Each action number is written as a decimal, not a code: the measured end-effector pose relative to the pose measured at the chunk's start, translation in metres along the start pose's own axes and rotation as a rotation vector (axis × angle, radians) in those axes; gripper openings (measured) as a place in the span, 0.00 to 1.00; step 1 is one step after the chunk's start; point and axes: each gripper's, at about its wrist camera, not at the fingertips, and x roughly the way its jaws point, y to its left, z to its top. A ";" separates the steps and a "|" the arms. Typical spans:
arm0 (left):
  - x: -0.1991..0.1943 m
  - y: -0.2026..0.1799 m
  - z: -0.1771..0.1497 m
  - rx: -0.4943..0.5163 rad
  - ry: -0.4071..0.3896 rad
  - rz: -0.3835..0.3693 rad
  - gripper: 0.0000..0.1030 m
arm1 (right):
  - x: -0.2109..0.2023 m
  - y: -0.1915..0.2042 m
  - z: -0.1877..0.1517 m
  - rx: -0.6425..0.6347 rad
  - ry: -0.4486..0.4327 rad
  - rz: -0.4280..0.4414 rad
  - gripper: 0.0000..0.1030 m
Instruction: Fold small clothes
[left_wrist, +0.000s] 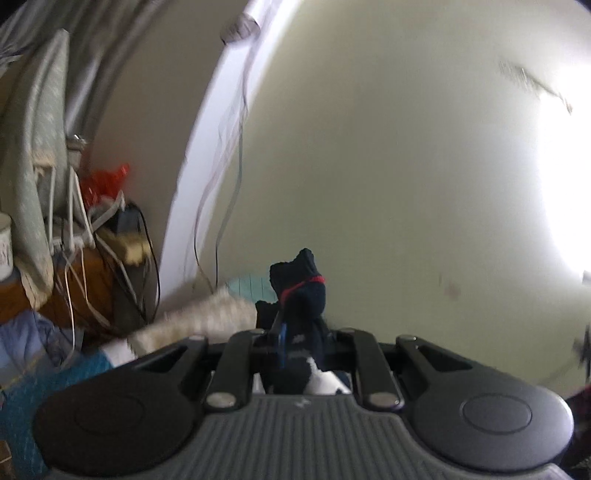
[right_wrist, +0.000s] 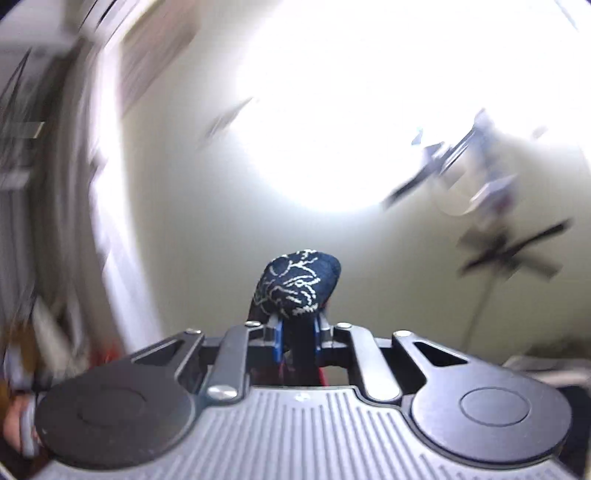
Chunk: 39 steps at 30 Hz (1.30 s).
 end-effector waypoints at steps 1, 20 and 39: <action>-0.004 0.001 0.015 -0.014 -0.030 -0.001 0.12 | -0.007 -0.010 0.014 0.033 -0.024 -0.025 0.04; 0.007 -0.001 0.005 0.232 0.162 0.103 0.21 | -0.132 -0.092 -0.103 -0.048 0.177 -0.515 0.83; 0.048 -0.136 -0.196 0.777 0.487 -0.314 0.60 | 0.051 -0.071 -0.228 -0.281 0.712 -0.235 0.39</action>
